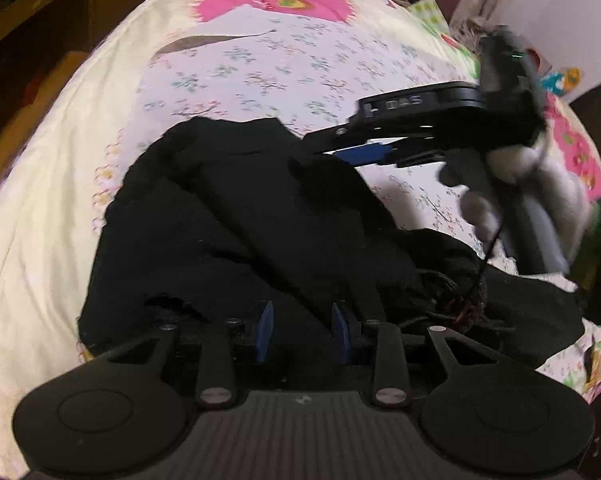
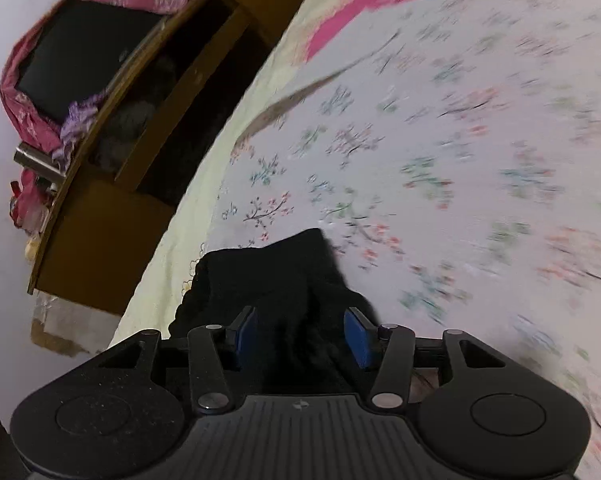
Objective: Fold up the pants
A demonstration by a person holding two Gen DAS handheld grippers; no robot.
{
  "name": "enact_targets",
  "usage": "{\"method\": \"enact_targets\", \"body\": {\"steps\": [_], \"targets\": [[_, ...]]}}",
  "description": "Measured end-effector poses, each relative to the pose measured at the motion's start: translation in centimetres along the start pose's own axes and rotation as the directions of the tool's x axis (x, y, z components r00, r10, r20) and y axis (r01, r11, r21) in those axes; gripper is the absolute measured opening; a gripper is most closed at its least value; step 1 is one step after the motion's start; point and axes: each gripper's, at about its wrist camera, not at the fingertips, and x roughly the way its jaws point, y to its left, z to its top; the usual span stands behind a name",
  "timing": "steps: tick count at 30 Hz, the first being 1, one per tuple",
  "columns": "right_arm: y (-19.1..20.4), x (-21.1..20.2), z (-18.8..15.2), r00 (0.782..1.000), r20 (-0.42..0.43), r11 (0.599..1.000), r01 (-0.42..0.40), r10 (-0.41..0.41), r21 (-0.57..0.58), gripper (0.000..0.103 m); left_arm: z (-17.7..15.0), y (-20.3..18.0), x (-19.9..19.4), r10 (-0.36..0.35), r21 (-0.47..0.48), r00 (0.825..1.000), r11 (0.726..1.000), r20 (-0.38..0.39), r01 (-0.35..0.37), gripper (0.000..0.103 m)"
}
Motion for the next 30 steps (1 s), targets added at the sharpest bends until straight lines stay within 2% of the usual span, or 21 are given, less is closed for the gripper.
{"method": "enact_targets", "body": {"steps": [3, 5, 8, 10, 13, 15, 16, 18, 19, 20, 21, 23, 24, 25, 27, 30], "targets": [[1.0, 1.9, 0.5, 0.996, -0.065, 0.997, 0.06, -0.064, -0.05, 0.037, 0.4, 1.6, -0.1, -0.021, 0.0, 1.0, 1.0, 0.009, 0.021, 0.041], [0.6, 1.4, 0.2, 0.994, -0.094, 0.998, 0.059, -0.062, -0.031, 0.037, 1.2, 2.3, -0.2, -0.036, 0.022, 0.999, 0.999, 0.017, 0.035, 0.041], [-0.1, -0.1, -0.7, 0.992, -0.103, 0.997, 0.075, -0.075, -0.004, 0.037, 3.5, 2.9, 0.2, -0.069, 0.094, 0.997, 0.993, 0.027, 0.067, 0.041], [-0.4, -0.8, -0.9, 0.993, -0.088, 0.997, 0.078, -0.076, 0.015, 0.041, 5.6, 3.0, 1.1, -0.099, 0.159, 0.995, 0.983, 0.016, 0.095, 0.042], [-0.5, -0.8, -0.7, 0.991, -0.101, 0.996, 0.089, -0.089, -0.006, 0.043, 8.1, 2.7, 2.6, -0.078, 0.279, 0.997, 0.958, 0.012, 0.071, 0.042], [-0.7, -0.9, -0.7, 0.993, -0.103, 0.998, 0.063, -0.062, 0.004, 0.045, 9.5, 2.7, 3.1, -0.095, 0.316, 0.995, 0.945, 0.007, 0.088, 0.042], [-1.0, -0.8, -0.7, 0.994, -0.107, 0.999, 0.04, -0.038, 0.023, 0.05, 10.1, 2.8, 3.5, -0.106, 0.327, 0.994, 0.94, 0.002, 0.1, 0.042], [-1.2, 0.1, -0.7, 0.99, -0.142, 0.999, 0.007, 0.0, 0.048, 0.056, 11.5, 2.9, 4.3, -0.107, 0.371, 0.994, 0.923, -0.008, 0.103, 0.043], [-1.2, 0.6, -0.6, 0.987, -0.159, 0.999, -0.01, 0.018, 0.051, 0.056, 12.1, 2.9, 4.8, -0.108, 0.389, 0.994, 0.915, -0.021, 0.108, 0.046], [-1.2, 0.9, -0.6, 0.984, -0.172, 0.998, -0.032, 0.042, 0.057, 0.054, 12.7, 3.0, 5.4, -0.098, 0.408, 0.995, 0.907, -0.031, 0.102, 0.046], [-1.2, 1.2, -0.7, 0.984, -0.171, 0.997, -0.041, 0.051, 0.063, 0.048, 13.1, 3.2, 6.1, -0.087, 0.426, 0.995, 0.9, -0.041, 0.096, 0.047], [-1.1, 1.8, -0.8, 0.983, -0.178, 0.998, -0.023, 0.034, 0.065, 0.032, 13.8, 3.3, 7.3, -0.069, 0.452, 0.996, 0.888, -0.063, 0.09, 0.047], [-1.1, 1.9, -0.9, 0.982, -0.184, 0.998, -0.018, 0.03, 0.066, 0.019, 14.2, 3.4, 7.8, -0.073, 0.459, 0.994, 0.883, -0.081, 0.102, 0.047], [-1.0, 1.9, -1.0, 0.983, -0.179, 0.997, -0.026, 0.038, 0.072, 0.013, 14.4, 3.3, 7.8, -0.076, 0.47, 0.993, 0.876, -0.093, 0.111, 0.047], [-0.2, 1.2, -1.1, 0.986, -0.162, 0.998, -0.041, 0.048, 0.047, 0.004, 14.7, 3.2, 7.6, -0.071, 0.51, 0.992, 0.852, -0.107, 0.116, 0.047], [1.7, -0.2, -0.9, 0.989, -0.129, 0.998, -0.069, 0.067, -0.006, 0.0, 15.0, 3.1, 7.3, -0.08, 0.552, 0.987, 0.821, -0.141, 0.145, 0.05]]}}
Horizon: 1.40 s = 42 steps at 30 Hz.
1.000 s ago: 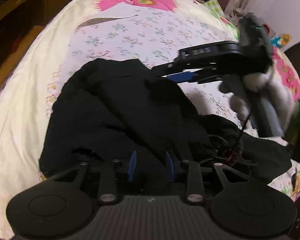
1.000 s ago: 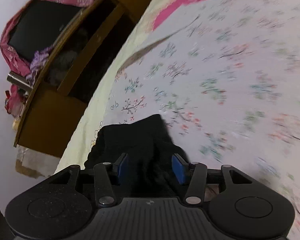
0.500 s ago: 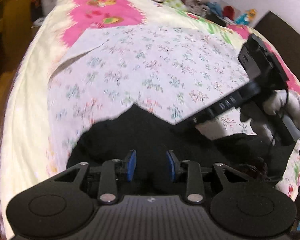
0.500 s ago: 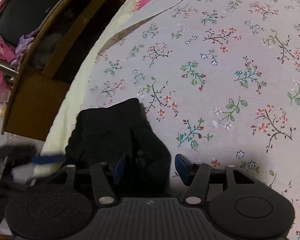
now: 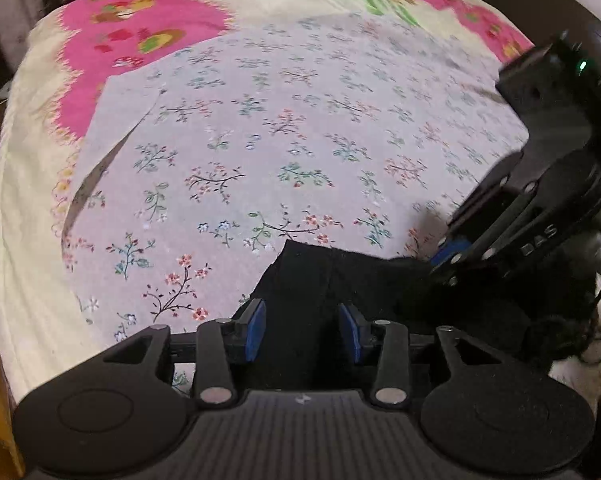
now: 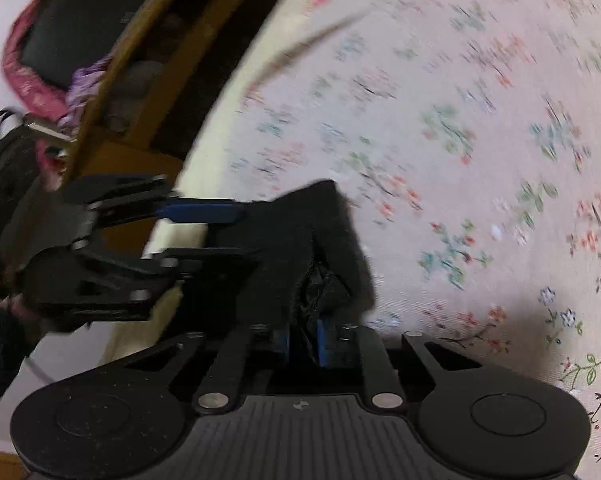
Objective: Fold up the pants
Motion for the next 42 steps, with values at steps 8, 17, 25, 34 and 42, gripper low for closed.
{"method": "enact_targets", "body": {"steps": [8, 17, 25, 34, 42], "targets": [[5.4, -1.0, -0.2, 0.998, -0.013, 0.99, -0.064, 0.063, -0.128, 0.0, -1.0, 2.1, -3.3, -0.064, -0.136, 0.998, 0.989, 0.026, 0.067, 0.051], [13.0, 2.5, -5.5, 0.995, -0.098, 0.909, -0.066, 0.027, -0.411, 0.0, -6.8, 4.0, -10.6, 0.031, -0.375, 0.996, 0.927, 0.082, 0.002, 0.053], [15.9, 8.4, -11.0, 0.971, -0.24, 0.822, -0.135, -0.002, -0.553, 0.0, -9.8, 1.9, -9.9, 0.032, -0.416, 0.998, 0.909, 0.063, -0.003, 0.053], [12.7, 3.1, -10.1, 0.992, -0.129, 0.923, -0.052, 0.002, -0.381, 0.003, -9.6, -0.2, -7.7, -0.013, -0.414, 0.996, 0.909, 0.083, 0.046, 0.053], [6.5, -0.1, -9.0, 0.973, 0.045, 0.944, 0.23, -0.225, -0.236, 0.01, -10.9, -2.7, -1.8, 0.017, -0.326, 0.998, 0.945, -0.063, -0.037, 0.053]]}}
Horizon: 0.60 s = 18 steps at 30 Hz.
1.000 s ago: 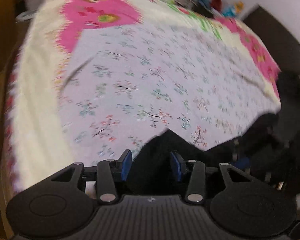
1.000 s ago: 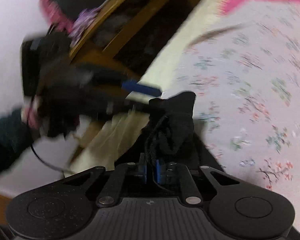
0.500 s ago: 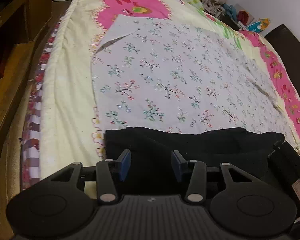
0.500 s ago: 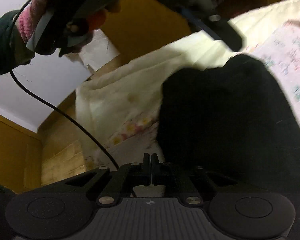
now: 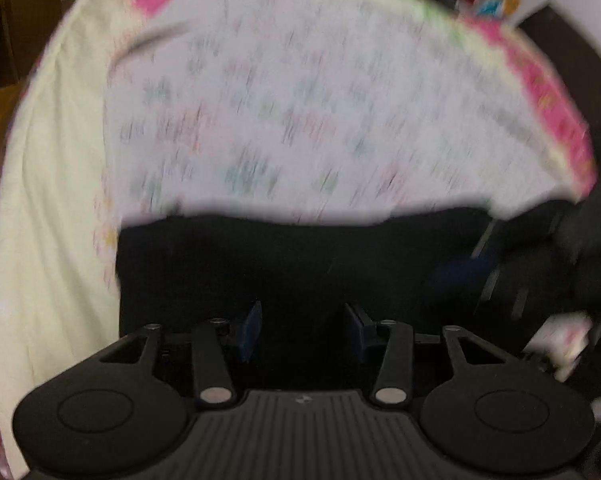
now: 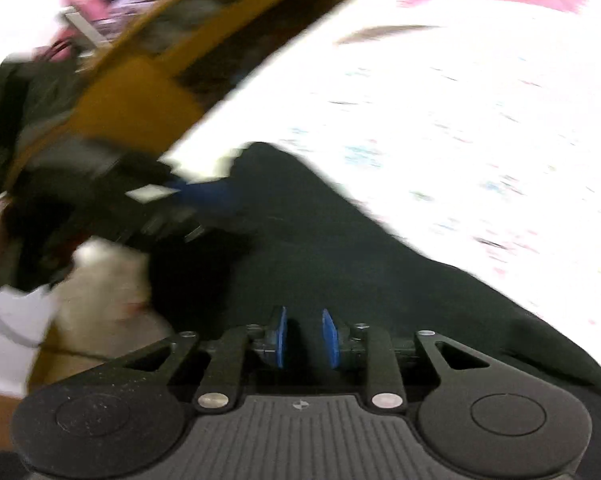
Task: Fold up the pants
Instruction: 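Fold the pant leg end with the right gripper toward the left gripper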
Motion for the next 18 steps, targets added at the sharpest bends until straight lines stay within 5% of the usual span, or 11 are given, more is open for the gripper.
{"method": "enact_targets", "body": {"steps": [2, 4, 7, 11, 14, 18], "targets": [[-2.1, 0.6, -1.0, 0.99, -0.032, 0.989, 0.14, -0.138, 0.058, 0.004, -1.4, 1.0, 1.4, 0.049, -0.005, 0.997, 0.999, -0.057, -0.049, 0.053], [-4.9, 0.6, -1.8, 0.984, -0.068, 0.971, 0.174, -0.165, 0.163, 0.0, -1.8, 1.8, 1.1, 0.01, -0.042, 0.999, 0.999, -0.034, -0.011, 0.053], [-7.0, -1.1, -2.2, 0.99, -0.048, 0.957, 0.143, -0.136, 0.253, 0.0, -1.3, 2.3, 0.7, -0.005, -0.1, 0.999, 0.995, -0.04, 0.001, 0.053], [-7.5, -3.9, -2.2, 0.996, 0.039, 0.95, 0.07, -0.086, 0.303, 0.0, -1.3, 0.8, 0.6, 0.05, -0.054, 0.998, 0.997, -0.049, -0.053, 0.053], [-8.1, -5.2, -1.4, 0.995, 0.074, 0.947, 0.037, -0.064, 0.32, 0.02, -1.2, 0.2, 0.9, 0.116, -0.047, 0.991, 0.992, -0.059, -0.119, 0.054], [-9.6, -3.1, -0.9, 1.0, 0.026, 0.941, -0.013, 0.004, 0.338, 0.022, -1.0, 0.2, 1.2, 0.122, -0.049, 0.991, 0.991, -0.062, -0.125, 0.056]]}}
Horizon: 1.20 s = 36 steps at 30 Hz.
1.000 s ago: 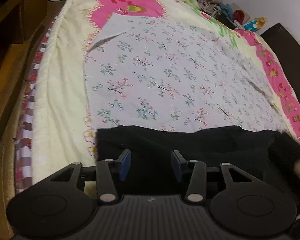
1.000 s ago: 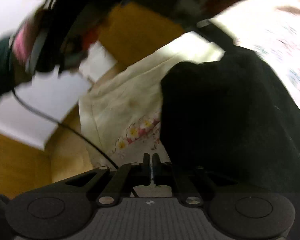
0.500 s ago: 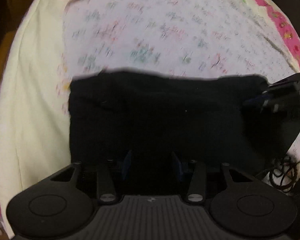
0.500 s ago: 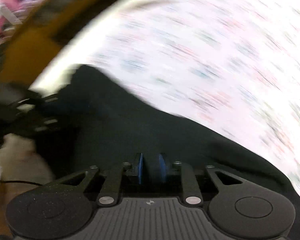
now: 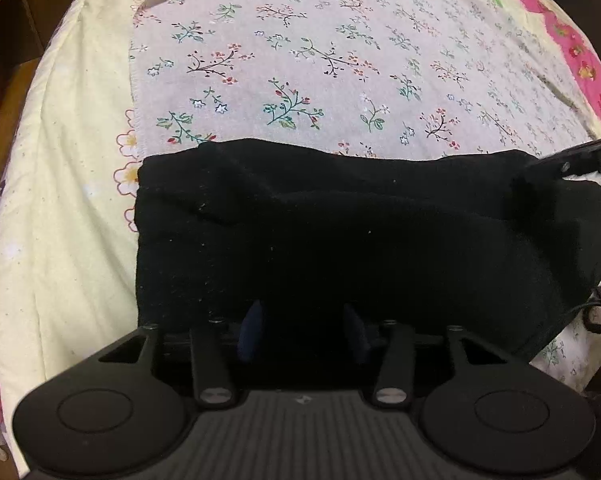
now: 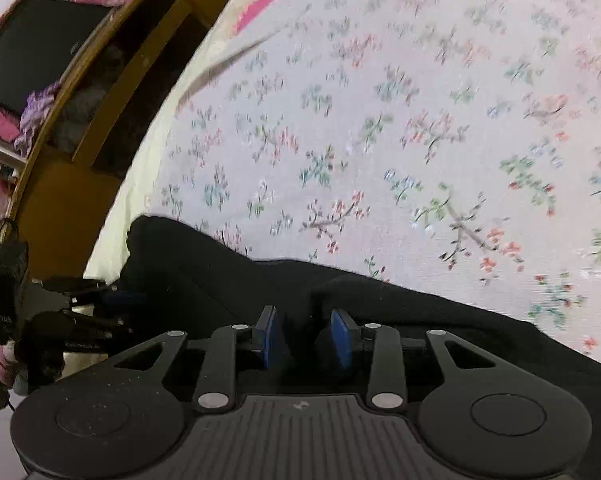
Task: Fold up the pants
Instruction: 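Fold the pant leg end with the right gripper toward the left gripper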
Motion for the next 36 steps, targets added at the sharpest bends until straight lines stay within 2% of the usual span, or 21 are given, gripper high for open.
{"method": "enact_targets", "body": {"steps": [3, 4, 6, 8, 9, 11, 13, 15, 18, 19, 21, 22, 23, 25, 27, 29, 30, 31, 33, 35, 36], "targets": [[-0.3, 2.5, 0.0, 0.995, -0.079, 0.998, -0.051, 0.053, 0.025, 0.022, -0.1, -0.1, -0.1, 0.005, 0.002, 1.0, 1.0, 0.003, -0.005, 0.056], [-0.4, 3.0, -0.1, 0.994, -0.099, 0.998, -0.042, 0.046, 0.043, 0.022, -0.1, -0.2, -0.1, 0.005, 0.001, 1.0, 1.0, 0.005, -0.005, 0.056], [-1.1, 3.3, -0.6, 0.994, -0.097, 0.994, -0.047, 0.056, 0.097, 0.022, 0.0, -0.2, -0.1, 0.004, -0.004, 1.0, 1.0, 0.005, -0.004, 0.056], [-1.8, 3.1, -0.5, 0.993, -0.055, 0.981, -0.089, 0.1, 0.171, 0.01, 0.1, -0.2, 0.0, 0.004, -0.007, 1.0, 1.0, 0.003, -0.004, 0.056], [-2.4, 2.7, -0.2, 0.989, -0.019, 0.964, -0.141, 0.149, 0.224, 0.002, 0.2, -0.2, 0.0, 0.006, -0.006, 1.0, 1.0, 0.002, -0.006, 0.056], [-3.3, 1.9, 0.7, 0.974, 0.088, 0.916, -0.228, 0.211, 0.332, 0.001, 0.4, -0.2, -0.1, 0.002, -0.008, 1.0, 1.0, 0.005, -0.002, 0.056], [-4.2, 1.5, 1.7, 0.964, 0.18, 0.887, -0.253, 0.197, 0.387, 0.001, 0.8, 0.0, -0.3, -0.011, -0.028, 1.0, 1.0, 0.015, 0.012, 0.056], [-5.5, 2.1, 2.5, 0.953, 0.234, 0.846, -0.28, 0.19, 0.454, 0.001, 1.4, 0.0, -0.5, -0.015, -0.032, 0.999, 0.999, 0.033, 0.016, 0.056], [-6.6, 3.2, 3.0, 0.961, 0.22, 0.851, -0.255, 0.169, 0.459, 0.0, 1.5, -0.6, 0.0, 0.017, 0.033, 0.999, 0.999, 0.029, -0.018, 0.057], [-7.5, 4.1, 2.8, 0.965, 0.194, 0.834, -0.25, 0.175, 0.491, 0.0, 1.3, -0.8, 0.4, 0.028, 0.058, 0.999, 0.998, 0.02, -0.029, 0.057], [-10.0, 5.3, 2.5, 0.968, 0.173, 0.77, -0.248, 0.179, 0.588, 0.0, 0.7, -1.1, 0.8, 0.042, 0.11, 0.999, 0.993, 0.017, -0.044, 0.057], [-11.2, 5.6, 2.5, 0.963, 0.174, 0.73, -0.27, 0.206, 0.628, 0.0, 0.6, -1.1, 0.7, 0.045, 0.116, 0.999, 0.992, 0.019, -0.047, 0.057], [-11.4, 5.3, 2.7, 0.961, 0.194, 0.718, -0.276, 0.197, 0.639, 0.0, 0.6, -1.2, 0.5, 0.045, 0.111, 0.999, 0.993, 0.016, -0.047, 0.057], [-11.1, 2.8, 3.8, 0.966, 0.24, 0.802, -0.221, 0.1, 0.555, 0.0, 0.7, -1.2, 0.0, 0.047, 0.093, 0.999, 0.995, 0.016, -0.048, 0.057], [-10.7, 0.2, 4.7, 0.963, 0.267, 0.848, -0.165, 0.029, 0.504, 0.003, 1.0, -1.1, -0.8, 0.047, 0.064, 0.999, 0.997, 0.018, -0.048, 0.057], [-8.4, -2.3, 4.8, 0.957, 0.285, 0.913, -0.166, 0.057, 0.372, 0.003, 1.3, -1.3, -1.7, 0.044, 0.044, 0.998, 0.998, 0.048, -0.046, 0.057], [-6.8, -2.9, 4.5, 0.962, 0.262, 0.937, -0.163, 0.081, 0.31, 0.004, 1.5, -1.7, -2.3, 0.037, 0.037, 0.997, 0.999, 0.072, -0.04, 0.057], [-5.0, -3.1, 3.6, 0.968, 0.218, 0.949, -0.18, 0.124, 0.26, 0.005, 1.7, -2.0, -2.6, 0.023, 0.028, 0.996, 0.999, 0.089, -0.025, 0.057], [-2.8, -1.7, 1.2, 0.975, 0.118, 0.947, -0.211, 0.187, 0.242, 0.005, 2.1, -2.8, -2.6, -0.026, 0.019, 0.994, 1.0, 0.109, 0.024, 0.057], [-2.5, 0.0, -1.0, 0.986, 0.063, 0.953, -0.168, 0.157, 0.252, 0.005, 2.0, -3.9, -1.8, -0.026, 0.057, 0.996, 0.998, 0.086, 0.021, 0.057], [-3.5, 0.4, -2.1, 0.993, 0.07, 0.949, -0.116, 0.1, 0.292, 0.004, 1.6, -4.2, -1.1, -0.009, 0.084, 0.998, 0.996, 0.061, 0.004, 0.058]]}}
